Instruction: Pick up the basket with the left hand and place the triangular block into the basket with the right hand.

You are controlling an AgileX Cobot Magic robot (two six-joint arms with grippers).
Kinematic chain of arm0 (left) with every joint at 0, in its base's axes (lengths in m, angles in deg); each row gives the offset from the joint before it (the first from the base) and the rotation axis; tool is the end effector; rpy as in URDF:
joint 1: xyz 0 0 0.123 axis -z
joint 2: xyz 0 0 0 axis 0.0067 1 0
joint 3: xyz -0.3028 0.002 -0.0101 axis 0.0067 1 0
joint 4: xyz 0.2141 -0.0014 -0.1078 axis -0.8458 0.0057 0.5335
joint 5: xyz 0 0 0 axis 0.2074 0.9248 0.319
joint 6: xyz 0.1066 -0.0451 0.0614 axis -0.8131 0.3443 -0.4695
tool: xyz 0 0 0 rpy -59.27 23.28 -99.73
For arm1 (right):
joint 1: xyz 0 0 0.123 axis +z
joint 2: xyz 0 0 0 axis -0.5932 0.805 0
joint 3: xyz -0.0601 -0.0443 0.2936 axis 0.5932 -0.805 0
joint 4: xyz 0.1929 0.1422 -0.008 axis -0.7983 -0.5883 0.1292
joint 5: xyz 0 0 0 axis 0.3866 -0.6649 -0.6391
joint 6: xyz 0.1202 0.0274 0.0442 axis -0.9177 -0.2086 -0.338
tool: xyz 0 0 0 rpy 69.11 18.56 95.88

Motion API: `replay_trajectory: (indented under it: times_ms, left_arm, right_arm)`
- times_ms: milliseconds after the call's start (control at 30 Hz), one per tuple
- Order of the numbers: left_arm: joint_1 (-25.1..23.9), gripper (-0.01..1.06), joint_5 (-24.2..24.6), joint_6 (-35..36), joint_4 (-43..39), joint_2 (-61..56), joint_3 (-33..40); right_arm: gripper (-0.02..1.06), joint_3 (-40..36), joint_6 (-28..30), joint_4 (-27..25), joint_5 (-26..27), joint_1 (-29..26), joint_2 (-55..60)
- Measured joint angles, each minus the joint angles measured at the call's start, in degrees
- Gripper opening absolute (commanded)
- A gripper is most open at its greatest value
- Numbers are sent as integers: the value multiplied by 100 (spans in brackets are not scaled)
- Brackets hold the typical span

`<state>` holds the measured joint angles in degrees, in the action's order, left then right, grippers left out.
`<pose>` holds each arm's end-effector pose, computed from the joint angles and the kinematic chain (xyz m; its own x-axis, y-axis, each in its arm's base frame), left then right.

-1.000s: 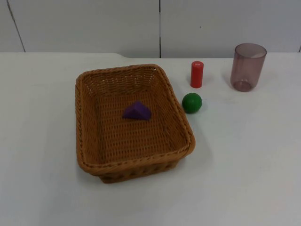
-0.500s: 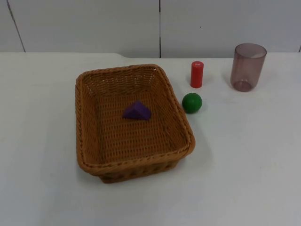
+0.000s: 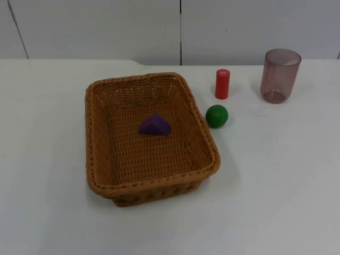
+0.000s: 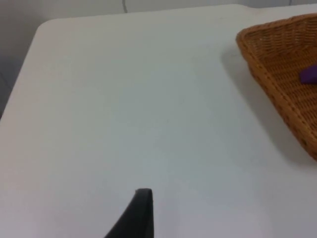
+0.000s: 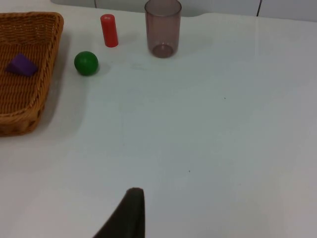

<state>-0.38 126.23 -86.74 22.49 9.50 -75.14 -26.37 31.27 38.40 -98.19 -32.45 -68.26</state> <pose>0.0009 -0.0007 0.2502 -0.4826 0.0348 -0.8751 0.0213 0.9994 0.0280 -0.0013 0.0035 0.2550 -0.4624 -0.0845 -0.8826 -0.1166 0.9926 -0.0339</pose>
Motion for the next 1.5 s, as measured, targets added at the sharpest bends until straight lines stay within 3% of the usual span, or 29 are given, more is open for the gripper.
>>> replay_trajectory:
  times_ms: [1033, 1500]
  left_arm:
    - [0, 102, 0, 86, -33, 0, 0]
    - [0, 102, -9, 86, -33, 0, 0]
  right_arm:
    - [105, 0, -104, 0, 0, 0, 0]
    - [105, 0, -444, 0, 0, 0, 0]
